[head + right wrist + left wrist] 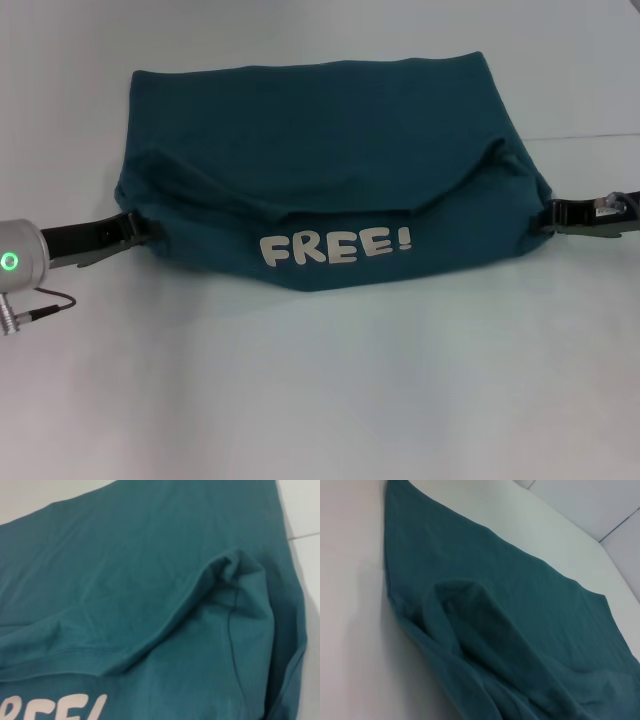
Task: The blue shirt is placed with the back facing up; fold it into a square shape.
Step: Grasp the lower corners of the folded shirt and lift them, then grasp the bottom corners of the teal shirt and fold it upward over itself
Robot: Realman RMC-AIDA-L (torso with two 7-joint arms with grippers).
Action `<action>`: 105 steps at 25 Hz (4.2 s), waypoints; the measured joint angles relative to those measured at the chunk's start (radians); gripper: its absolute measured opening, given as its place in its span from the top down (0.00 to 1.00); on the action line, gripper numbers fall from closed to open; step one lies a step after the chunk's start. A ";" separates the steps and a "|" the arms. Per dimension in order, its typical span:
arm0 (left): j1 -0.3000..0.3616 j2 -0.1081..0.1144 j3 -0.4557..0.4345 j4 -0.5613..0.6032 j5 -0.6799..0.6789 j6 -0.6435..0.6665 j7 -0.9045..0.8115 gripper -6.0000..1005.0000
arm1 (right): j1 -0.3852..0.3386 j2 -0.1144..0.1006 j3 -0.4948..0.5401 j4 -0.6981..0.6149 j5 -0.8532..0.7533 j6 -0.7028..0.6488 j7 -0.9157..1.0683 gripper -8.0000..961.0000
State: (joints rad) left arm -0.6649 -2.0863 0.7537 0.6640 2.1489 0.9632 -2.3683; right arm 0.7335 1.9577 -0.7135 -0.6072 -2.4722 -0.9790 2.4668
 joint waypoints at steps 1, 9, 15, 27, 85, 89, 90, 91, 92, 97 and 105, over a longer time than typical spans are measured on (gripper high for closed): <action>0.001 0.002 -0.001 0.001 0.000 0.010 0.000 0.98 | -0.003 0.000 0.001 -0.011 0.000 -0.015 0.000 0.95; 0.013 0.013 -0.002 0.025 0.021 0.072 -0.005 0.98 | -0.011 -0.014 0.011 -0.055 0.000 -0.106 0.012 0.95; 0.019 0.020 -0.005 0.048 0.056 0.137 -0.029 0.98 | -0.012 -0.019 0.014 -0.064 -0.001 -0.177 0.012 0.95; 0.119 0.028 -0.062 0.183 0.120 0.476 -0.037 0.98 | -0.053 -0.062 0.007 -0.082 -0.009 -0.436 0.000 0.95; -0.117 0.131 -0.280 0.140 0.374 0.533 -0.206 0.98 | -0.056 -0.068 0.209 -0.081 0.132 -0.306 -0.027 0.95; -0.135 0.124 -0.220 0.119 0.374 0.440 -0.232 0.98 | -0.050 -0.044 0.182 -0.087 0.134 -0.220 -0.025 0.95; -0.138 0.123 -0.214 0.121 0.372 0.426 -0.237 0.98 | -0.048 -0.040 0.182 -0.090 0.137 -0.204 -0.025 0.95; -0.142 0.123 -0.213 0.124 0.370 0.414 -0.242 0.98 | -0.045 -0.037 0.183 -0.094 0.139 -0.183 -0.024 0.95; -0.146 0.124 -0.213 0.124 0.369 0.405 -0.245 0.98 | -0.041 -0.035 0.184 -0.096 0.142 -0.168 -0.022 0.95; -0.175 0.124 -0.201 0.112 0.374 0.330 -0.266 0.98 | -0.003 -0.005 0.179 -0.084 0.146 -0.040 -0.024 0.95; -0.198 0.079 -0.075 0.017 0.377 0.066 -0.288 0.98 | 0.068 0.048 0.048 0.022 0.144 0.264 -0.036 0.95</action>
State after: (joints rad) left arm -0.8627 -2.0078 0.6790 0.6810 2.5264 1.0292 -2.6565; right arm 0.8013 2.0054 -0.6650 -0.5849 -2.3282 -0.7147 2.4305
